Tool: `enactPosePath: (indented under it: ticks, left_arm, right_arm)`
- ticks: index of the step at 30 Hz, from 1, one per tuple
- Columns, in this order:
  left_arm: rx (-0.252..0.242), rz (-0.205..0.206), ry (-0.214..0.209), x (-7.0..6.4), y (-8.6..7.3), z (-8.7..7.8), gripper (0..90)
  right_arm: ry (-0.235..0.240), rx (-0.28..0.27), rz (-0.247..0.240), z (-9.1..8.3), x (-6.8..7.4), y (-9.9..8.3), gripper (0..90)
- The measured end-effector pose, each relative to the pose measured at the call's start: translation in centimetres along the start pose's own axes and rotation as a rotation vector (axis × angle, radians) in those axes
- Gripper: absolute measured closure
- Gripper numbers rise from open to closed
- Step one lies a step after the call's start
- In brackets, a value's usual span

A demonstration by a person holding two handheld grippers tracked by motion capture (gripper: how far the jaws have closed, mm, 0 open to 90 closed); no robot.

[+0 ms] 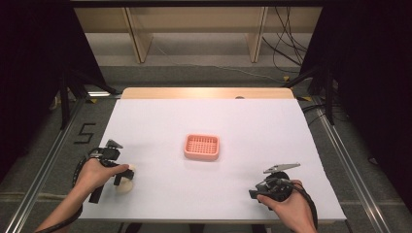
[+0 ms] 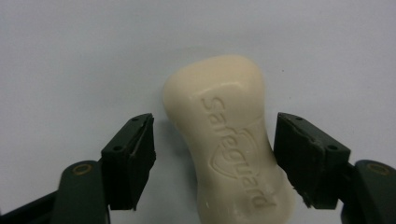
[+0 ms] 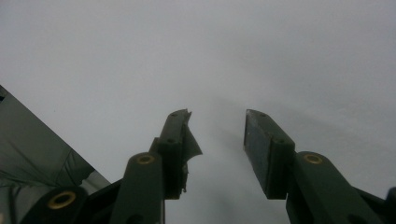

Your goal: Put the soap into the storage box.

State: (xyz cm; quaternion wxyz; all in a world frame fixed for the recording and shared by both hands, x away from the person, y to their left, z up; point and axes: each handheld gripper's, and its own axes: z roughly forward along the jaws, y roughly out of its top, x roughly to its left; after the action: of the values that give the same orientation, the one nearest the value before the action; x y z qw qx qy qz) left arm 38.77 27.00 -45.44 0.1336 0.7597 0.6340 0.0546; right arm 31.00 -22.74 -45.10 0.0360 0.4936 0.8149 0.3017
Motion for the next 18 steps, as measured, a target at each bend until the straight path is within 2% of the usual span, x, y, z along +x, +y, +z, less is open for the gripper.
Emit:
enactPosePath:
  ticks: [1,3,4,5,6,12,13,15,17,18]
  left_arm:
    - [0.018,0.005,-0.005,0.1,0.1,0.0,30.4]
    - [0.012,0.004,-0.005,0.0,0.1,0.1,32.4]
    - [0.035,0.01,-0.002,-0.1,0.3,0.1,33.4]
    - [0.035,0.01,-0.002,-0.1,0.3,0.1,34.3]
    - [0.054,0.013,0.016,-0.4,0.5,0.3,34.7]
    - [0.103,0.041,0.03,-0.6,0.6,0.9,36.9]
    - [0.12,0.009,0.03,-0.9,0.6,1.0,37.4]
    - [0.126,0.025,0.037,-0.9,0.6,1.2,39.7]
    - [0.124,0.024,0.04,-1.0,0.6,1.2,44.3]
    - [0.133,0.042,0.049,-1.0,0.7,1.1,46.0]
  right_arm:
    - [0.001,0.003,0.001,0.0,0.0,0.0,60.6]
    - [0.005,0.003,0.0,0.0,0.0,0.0,60.5]
    - [0.005,0.032,-0.001,0.0,0.1,0.0,60.4]
    - [0.005,0.032,-0.001,0.0,0.1,0.0,60.4]
    - [0.002,0.029,-0.006,0.1,0.1,0.0,60.4]
    - [0.011,0.026,0.004,0.1,0.2,-0.1,60.3]
    - [0.012,0.018,-0.01,0.2,0.1,-0.1,60.1]
    - [0.013,0.019,-0.005,0.3,0.1,-0.1,59.9]
    - [0.01,0.027,-0.013,0.3,0.1,-0.1,59.9]
    - [0.012,0.045,-0.003,0.2,0.3,-0.1,59.9]
